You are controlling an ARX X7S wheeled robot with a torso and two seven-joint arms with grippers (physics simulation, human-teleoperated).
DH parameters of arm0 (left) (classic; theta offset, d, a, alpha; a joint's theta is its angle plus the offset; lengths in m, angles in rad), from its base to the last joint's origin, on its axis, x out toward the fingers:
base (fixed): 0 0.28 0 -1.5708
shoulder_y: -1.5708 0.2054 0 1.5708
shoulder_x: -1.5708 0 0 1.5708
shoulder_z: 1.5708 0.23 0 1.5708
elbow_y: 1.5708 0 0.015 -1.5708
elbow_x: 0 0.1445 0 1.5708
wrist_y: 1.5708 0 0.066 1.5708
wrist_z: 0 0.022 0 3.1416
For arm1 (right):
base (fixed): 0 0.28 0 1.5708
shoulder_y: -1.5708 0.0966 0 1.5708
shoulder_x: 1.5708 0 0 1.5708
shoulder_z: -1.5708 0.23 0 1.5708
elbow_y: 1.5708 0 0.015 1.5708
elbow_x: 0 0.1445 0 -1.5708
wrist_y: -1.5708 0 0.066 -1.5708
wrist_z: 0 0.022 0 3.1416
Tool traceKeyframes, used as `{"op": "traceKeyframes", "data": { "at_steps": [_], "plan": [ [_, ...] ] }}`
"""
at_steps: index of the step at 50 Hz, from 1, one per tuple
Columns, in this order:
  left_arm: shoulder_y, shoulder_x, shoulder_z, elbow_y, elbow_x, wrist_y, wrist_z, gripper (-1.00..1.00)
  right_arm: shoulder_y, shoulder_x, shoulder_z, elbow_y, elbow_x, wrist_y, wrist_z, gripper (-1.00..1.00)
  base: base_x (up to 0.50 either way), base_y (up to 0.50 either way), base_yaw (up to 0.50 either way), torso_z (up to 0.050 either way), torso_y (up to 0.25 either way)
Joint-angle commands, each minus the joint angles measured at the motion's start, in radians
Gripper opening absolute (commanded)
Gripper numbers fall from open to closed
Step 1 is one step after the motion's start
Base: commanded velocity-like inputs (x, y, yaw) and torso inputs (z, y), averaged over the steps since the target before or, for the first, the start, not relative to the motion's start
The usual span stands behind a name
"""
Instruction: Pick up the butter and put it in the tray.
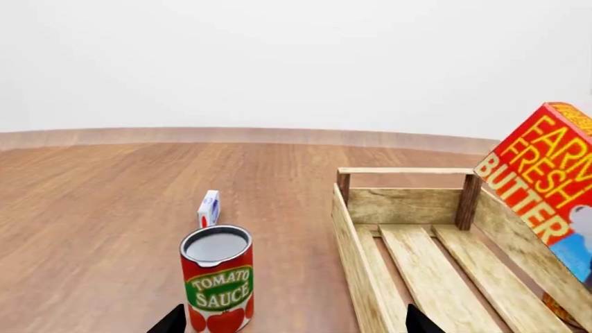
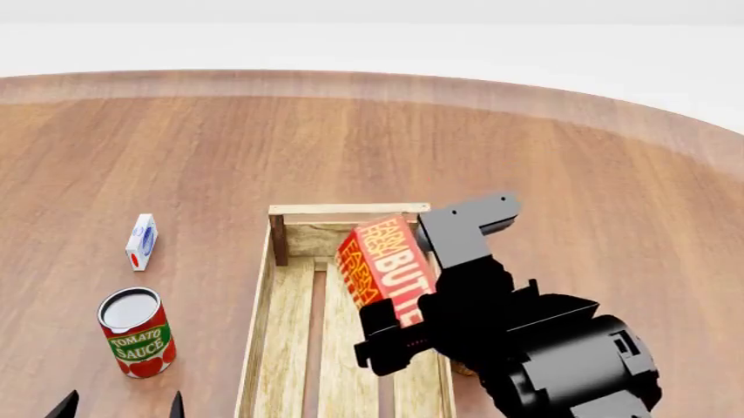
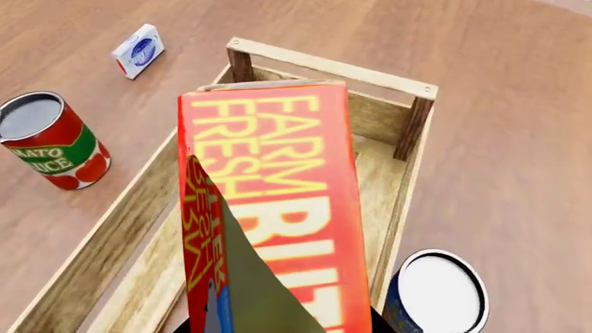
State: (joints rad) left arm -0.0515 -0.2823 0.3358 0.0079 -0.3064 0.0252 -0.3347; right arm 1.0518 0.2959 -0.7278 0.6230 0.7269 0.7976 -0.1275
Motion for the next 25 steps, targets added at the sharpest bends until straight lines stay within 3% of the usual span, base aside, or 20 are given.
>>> {"op": "traceKeyframes", "data": {
  "at_steps": [1,7,25],
  "plan": [
    [-0.001,-0.002,0.005,0.003,-0.002,-0.001,-0.002,1.00,0.031,-0.081,-0.020,0.200,-0.077,-0.115,-0.082,-1.00,0.00,0.00,0.00,0.000,0.000],
    [-0.004,-0.004,0.006,0.002,-0.004,-0.002,-0.003,1.00,0.056,-0.133,-0.036,0.357,-0.107,-0.186,-0.129,-1.00,0.00,0.00,0.00,0.000,0.002],
    [-0.001,-0.009,0.012,0.009,-0.011,-0.001,-0.005,1.00,0.036,-0.150,-0.073,0.353,-0.127,-0.185,-0.139,-1.00,0.00,0.00,0.00,0.001,0.001]
  ]
}}
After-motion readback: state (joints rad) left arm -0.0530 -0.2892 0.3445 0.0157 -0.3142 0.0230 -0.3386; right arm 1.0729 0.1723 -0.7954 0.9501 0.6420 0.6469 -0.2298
